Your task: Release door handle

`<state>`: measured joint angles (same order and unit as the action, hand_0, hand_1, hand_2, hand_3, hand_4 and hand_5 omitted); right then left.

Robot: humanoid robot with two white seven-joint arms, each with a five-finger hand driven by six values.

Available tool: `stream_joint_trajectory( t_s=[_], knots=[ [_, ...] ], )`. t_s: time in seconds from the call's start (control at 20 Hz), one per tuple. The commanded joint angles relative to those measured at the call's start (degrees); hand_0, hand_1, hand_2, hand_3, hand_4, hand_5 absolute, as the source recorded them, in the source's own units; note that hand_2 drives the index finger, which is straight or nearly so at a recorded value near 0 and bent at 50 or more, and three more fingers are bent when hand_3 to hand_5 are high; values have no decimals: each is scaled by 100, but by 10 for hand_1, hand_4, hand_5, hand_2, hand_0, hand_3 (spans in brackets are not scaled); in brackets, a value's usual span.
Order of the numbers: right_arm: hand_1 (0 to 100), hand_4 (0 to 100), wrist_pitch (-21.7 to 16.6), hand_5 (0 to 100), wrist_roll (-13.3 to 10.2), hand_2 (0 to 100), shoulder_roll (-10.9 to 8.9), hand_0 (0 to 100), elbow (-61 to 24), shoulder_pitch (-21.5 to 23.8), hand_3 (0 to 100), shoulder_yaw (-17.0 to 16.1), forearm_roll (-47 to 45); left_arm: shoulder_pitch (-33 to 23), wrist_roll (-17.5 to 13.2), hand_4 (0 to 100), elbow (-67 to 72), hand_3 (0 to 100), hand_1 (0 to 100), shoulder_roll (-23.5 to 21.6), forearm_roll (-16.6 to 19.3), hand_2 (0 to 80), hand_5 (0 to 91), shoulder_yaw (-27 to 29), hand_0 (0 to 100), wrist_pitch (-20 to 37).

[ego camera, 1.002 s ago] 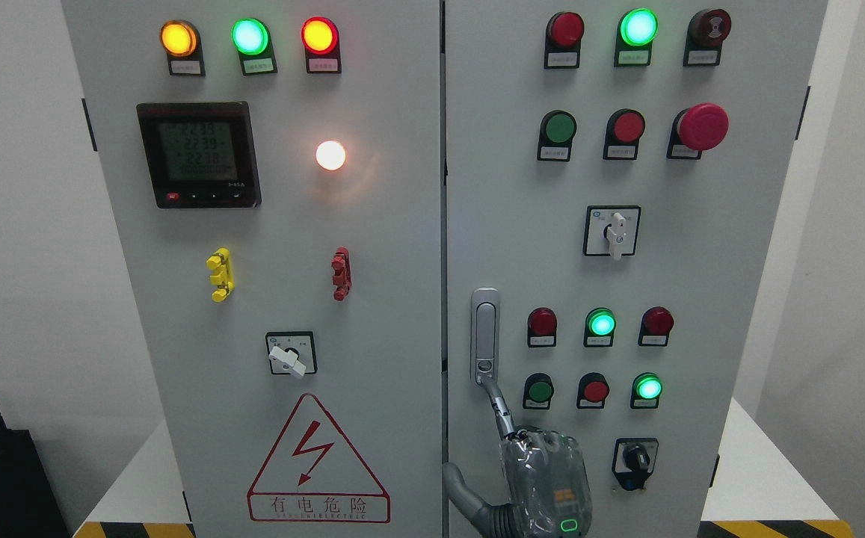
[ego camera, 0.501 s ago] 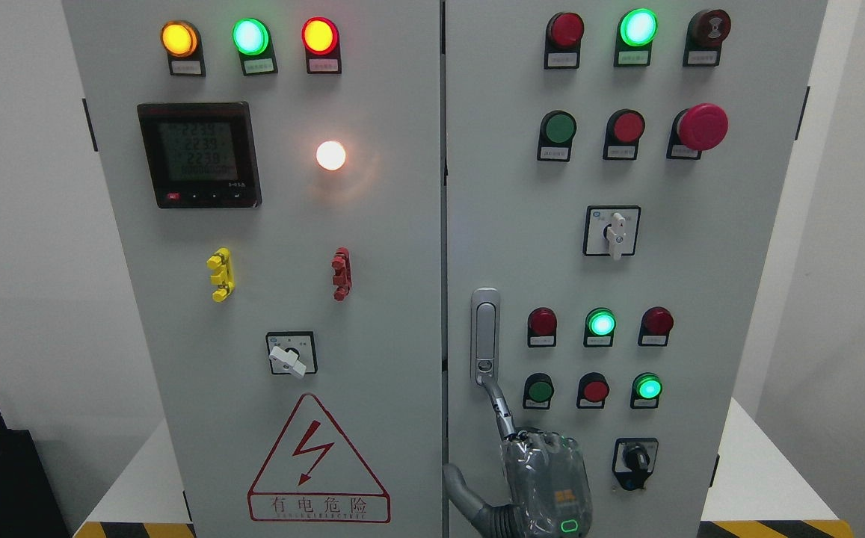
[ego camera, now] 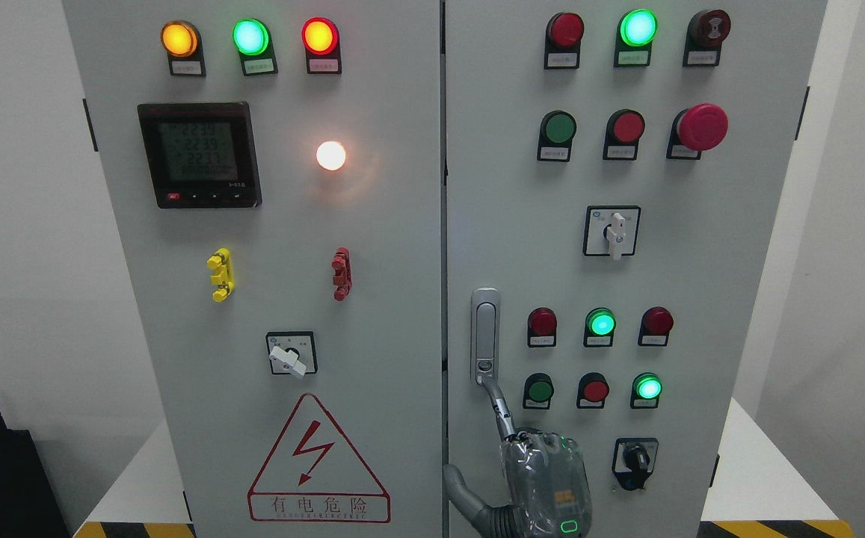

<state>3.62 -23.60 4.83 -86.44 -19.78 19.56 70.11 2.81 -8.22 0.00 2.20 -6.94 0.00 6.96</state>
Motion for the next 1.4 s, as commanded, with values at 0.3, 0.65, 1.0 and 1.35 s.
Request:
stream_joint_trajectory(
  t_s=[0.3, 0.65, 1.0, 1.35],
  knots=[
    [409, 1000, 8, 1000, 13, 0, -8, 224, 13, 18, 1000, 13, 11, 0, 5, 0, 97, 0, 389, -1, 0, 0, 0, 62, 120, -2],
    [409, 1000, 8, 1000, 118, 0, 0, 226, 13, 27, 1000, 4, 11, 0, 5, 0, 97, 0, 389, -1, 0, 0, 0, 62, 120, -2],
    [406, 1000, -1, 1000, 110, 0, -9, 226, 4, 18, 1000, 4, 2, 0, 5, 0, 97, 0, 389, -1, 0, 0, 0, 62, 120, -2],
    [402, 1000, -10, 1000, 66, 0, -9, 228, -31, 1, 1000, -13, -24, 0, 5, 0, 97, 0, 389, -1, 0, 0, 0, 62, 120, -2]
  ],
)
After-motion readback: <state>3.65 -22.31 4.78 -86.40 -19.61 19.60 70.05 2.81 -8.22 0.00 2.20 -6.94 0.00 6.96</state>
